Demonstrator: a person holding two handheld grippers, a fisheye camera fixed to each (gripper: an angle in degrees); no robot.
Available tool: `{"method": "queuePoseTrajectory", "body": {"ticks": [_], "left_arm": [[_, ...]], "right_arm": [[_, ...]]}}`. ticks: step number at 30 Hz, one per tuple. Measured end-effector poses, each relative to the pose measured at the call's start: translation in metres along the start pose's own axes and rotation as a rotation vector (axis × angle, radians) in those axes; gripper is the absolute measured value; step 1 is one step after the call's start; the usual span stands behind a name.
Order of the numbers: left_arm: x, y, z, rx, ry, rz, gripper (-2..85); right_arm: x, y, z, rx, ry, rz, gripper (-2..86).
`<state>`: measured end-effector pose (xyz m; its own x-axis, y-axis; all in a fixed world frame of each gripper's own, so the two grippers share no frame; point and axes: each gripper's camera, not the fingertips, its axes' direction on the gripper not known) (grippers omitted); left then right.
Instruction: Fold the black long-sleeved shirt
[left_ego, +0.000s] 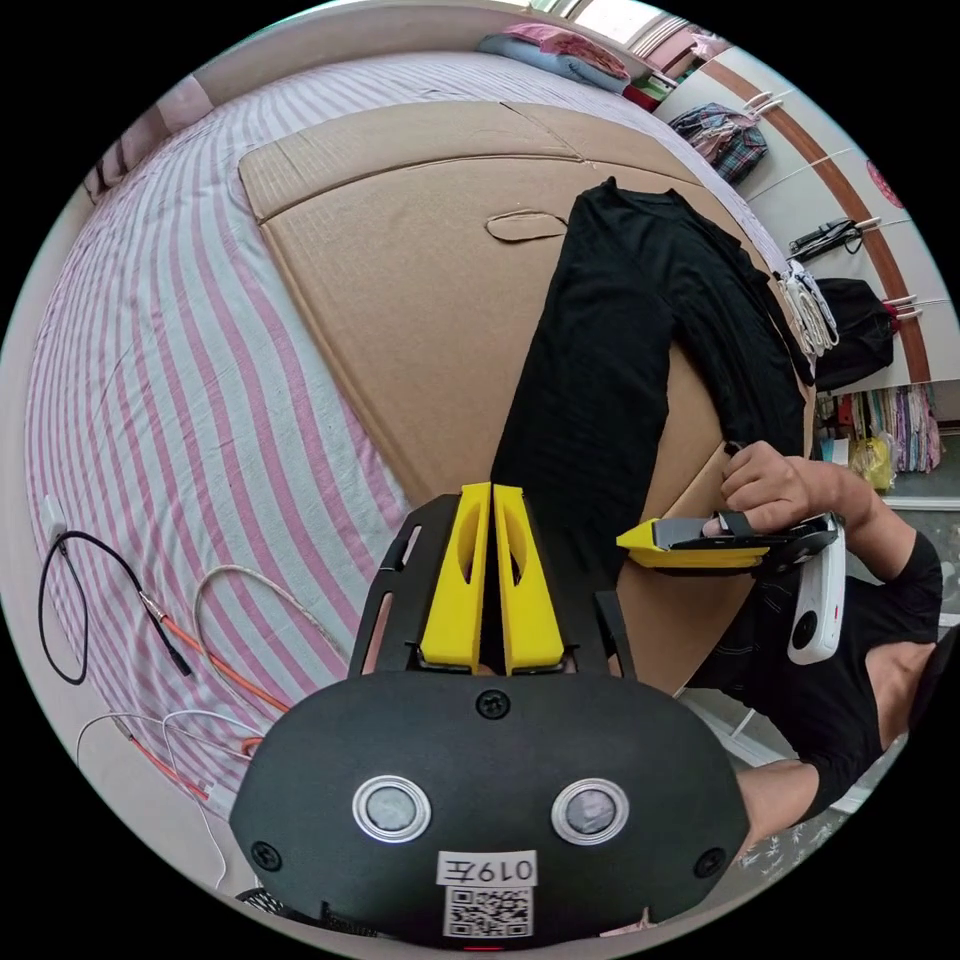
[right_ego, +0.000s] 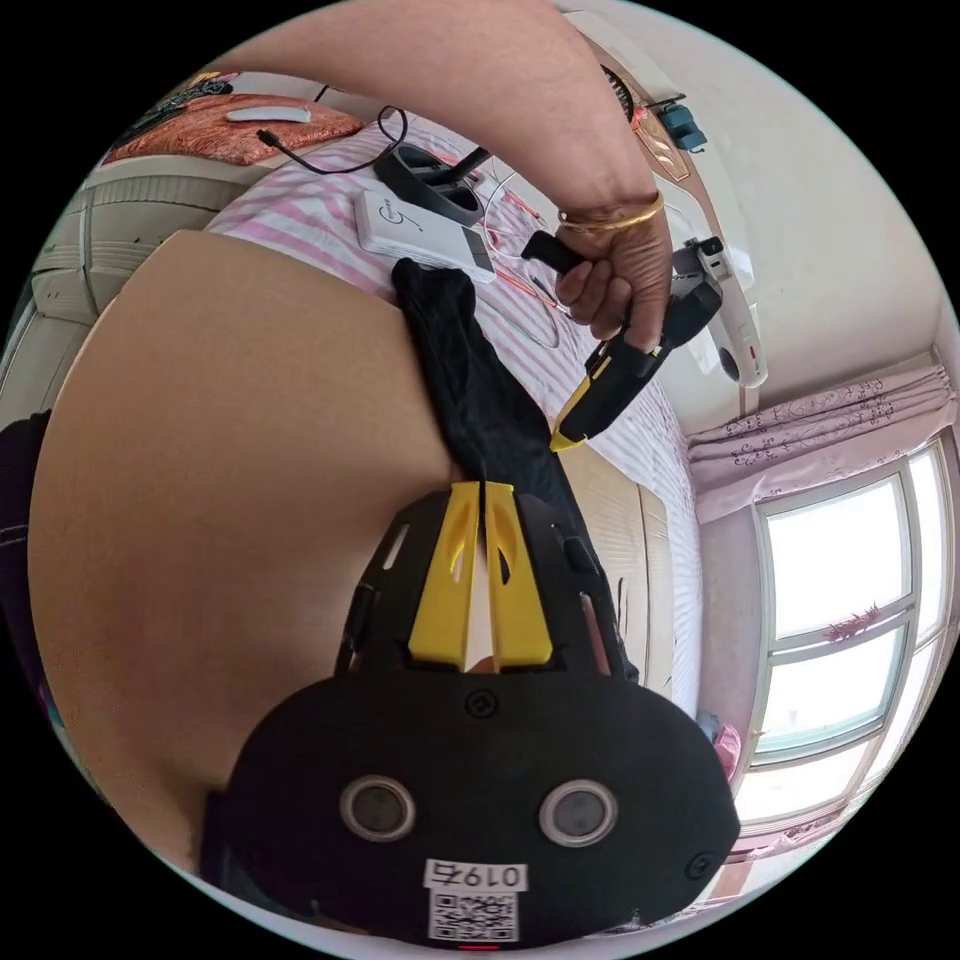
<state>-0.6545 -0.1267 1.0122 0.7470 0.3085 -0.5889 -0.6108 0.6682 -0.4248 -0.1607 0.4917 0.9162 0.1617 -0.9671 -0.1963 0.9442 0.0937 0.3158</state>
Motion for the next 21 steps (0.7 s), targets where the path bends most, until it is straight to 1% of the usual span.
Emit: {"method": "queuePoseTrajectory", "body": {"ticks": [3,8,9,13,16,21], "left_arm": [[-0.007,0.010,-0.005,0.030,-0.019,-0.026,1.4],[-0.005,0.020,-0.001,0.035,-0.036,-0.030,1.8],[-0.003,0.021,-0.001,0.038,-0.039,-0.025,2.0],[0.000,0.045,-0.016,0.069,-0.026,-0.010,4.4],[-0.011,0.084,-0.040,0.112,0.022,-0.024,6.1],[-0.020,0.144,-0.042,0.001,-0.021,-0.088,7.3]], "right_arm": [[-0.009,-0.006,-0.012,0.037,-0.020,0.015,-0.9],[-0.034,-0.018,-0.009,0.020,-0.009,0.002,-0.3],[-0.038,-0.023,-0.011,0.017,-0.004,0.003,0.5],[-0.048,-0.047,-0.039,0.067,-0.027,0.038,8.7],[-0.061,-0.074,-0.067,0.149,-0.055,0.056,8.3],[-0.086,-0.138,-0.081,0.192,-0.072,0.014,8.0]]}}
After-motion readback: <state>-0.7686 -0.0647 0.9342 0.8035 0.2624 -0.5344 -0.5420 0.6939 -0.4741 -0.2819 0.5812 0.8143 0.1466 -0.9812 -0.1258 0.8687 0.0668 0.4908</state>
